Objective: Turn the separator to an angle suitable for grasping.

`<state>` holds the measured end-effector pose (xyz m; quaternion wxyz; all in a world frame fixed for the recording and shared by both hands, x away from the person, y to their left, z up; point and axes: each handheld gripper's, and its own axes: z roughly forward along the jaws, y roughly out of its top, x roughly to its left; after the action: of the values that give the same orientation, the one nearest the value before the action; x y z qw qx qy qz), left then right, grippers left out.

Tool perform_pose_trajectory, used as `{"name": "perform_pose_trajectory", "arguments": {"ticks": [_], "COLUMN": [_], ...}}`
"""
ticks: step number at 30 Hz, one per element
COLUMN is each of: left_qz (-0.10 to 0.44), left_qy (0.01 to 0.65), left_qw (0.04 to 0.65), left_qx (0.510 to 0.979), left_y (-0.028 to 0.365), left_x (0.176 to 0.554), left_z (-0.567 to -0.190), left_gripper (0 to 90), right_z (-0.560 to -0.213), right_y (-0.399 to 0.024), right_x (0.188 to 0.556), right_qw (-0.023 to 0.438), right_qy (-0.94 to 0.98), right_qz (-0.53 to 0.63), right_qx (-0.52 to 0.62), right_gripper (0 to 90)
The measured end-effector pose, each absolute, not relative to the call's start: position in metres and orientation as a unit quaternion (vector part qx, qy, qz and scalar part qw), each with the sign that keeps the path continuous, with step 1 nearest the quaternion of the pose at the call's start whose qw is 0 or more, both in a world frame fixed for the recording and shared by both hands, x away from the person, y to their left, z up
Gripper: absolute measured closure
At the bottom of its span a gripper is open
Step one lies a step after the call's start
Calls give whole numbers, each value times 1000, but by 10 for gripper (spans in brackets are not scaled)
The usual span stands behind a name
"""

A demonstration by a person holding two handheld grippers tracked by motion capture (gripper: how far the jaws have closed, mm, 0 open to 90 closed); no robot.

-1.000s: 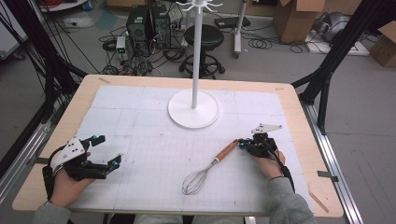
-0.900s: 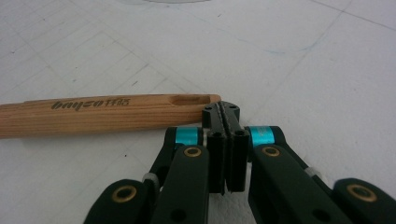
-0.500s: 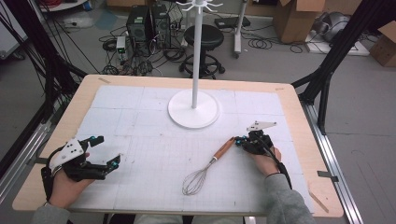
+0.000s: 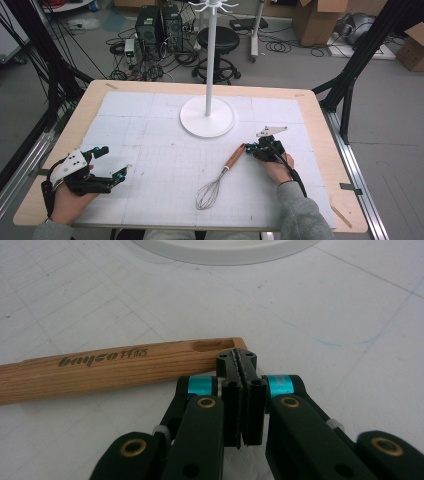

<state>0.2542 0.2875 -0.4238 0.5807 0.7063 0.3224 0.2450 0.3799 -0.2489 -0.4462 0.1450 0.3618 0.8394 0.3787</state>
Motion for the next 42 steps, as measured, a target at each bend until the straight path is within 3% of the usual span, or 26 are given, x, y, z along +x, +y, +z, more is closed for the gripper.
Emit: {"name": "perform_pose_trajectory", "arguments": {"ticks": [42], "left_qz": [248], "left_qy": [328], "left_qw": [576], "left_qx": [707], "left_y": [291], "left_x": [250], "left_z": [-425], "left_gripper": [18], "right_z": [-446], "right_y": [-200], "right_x": [386], "right_qw": [126], "right_qy": [861], "right_qz": [382], "right_qx": [313], "right_gripper": [900]}}
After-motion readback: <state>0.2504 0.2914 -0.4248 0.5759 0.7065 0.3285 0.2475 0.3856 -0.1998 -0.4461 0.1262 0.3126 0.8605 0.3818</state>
